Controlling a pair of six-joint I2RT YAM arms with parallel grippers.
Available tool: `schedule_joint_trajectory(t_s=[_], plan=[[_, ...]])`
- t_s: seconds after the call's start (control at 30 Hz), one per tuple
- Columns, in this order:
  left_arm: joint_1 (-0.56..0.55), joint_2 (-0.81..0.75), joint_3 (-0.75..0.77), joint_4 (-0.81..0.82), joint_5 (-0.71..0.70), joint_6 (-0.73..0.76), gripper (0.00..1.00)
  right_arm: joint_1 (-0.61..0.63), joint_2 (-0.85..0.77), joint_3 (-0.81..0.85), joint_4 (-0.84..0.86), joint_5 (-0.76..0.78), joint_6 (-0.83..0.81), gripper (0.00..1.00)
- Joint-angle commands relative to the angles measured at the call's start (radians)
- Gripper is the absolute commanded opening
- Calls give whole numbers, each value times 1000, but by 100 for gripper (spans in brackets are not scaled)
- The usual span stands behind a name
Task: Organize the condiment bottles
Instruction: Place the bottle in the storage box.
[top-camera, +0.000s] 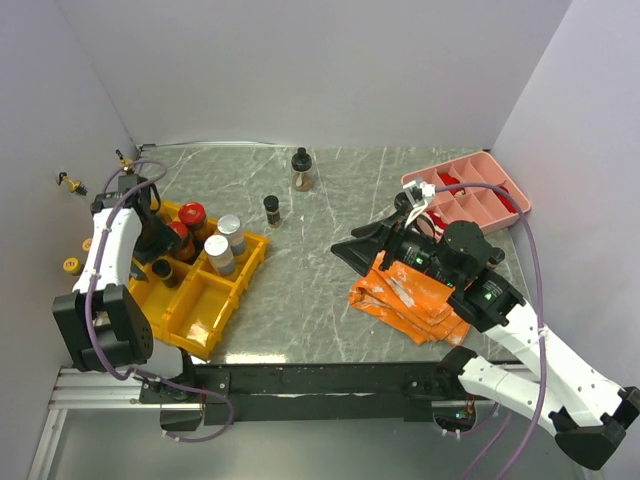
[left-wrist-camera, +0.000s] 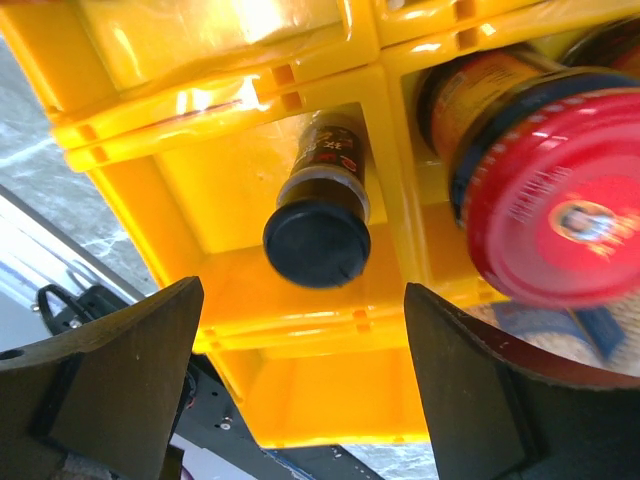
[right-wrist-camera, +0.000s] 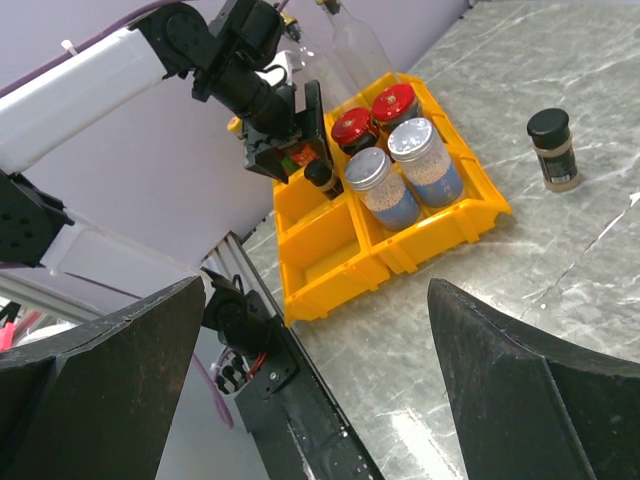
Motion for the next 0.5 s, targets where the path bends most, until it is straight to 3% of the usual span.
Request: schedule_joint_trajectory(t_s=[0.0,0.17,0.27,0.47], plan=[[4,-56,119,-75,-37,9,87,-4,-35,-7,40,4,-13,100],[2,-65,283,-151,-62,-19,84,-4,-35,-2,31,-6,-18,100],[4,-67,387,-115,-97,-55,81,-4,-42,2,22,-7,-29,100],[36,5,602,-76,-333,-160,79,-4,-58,-8,11,17,-36,100]])
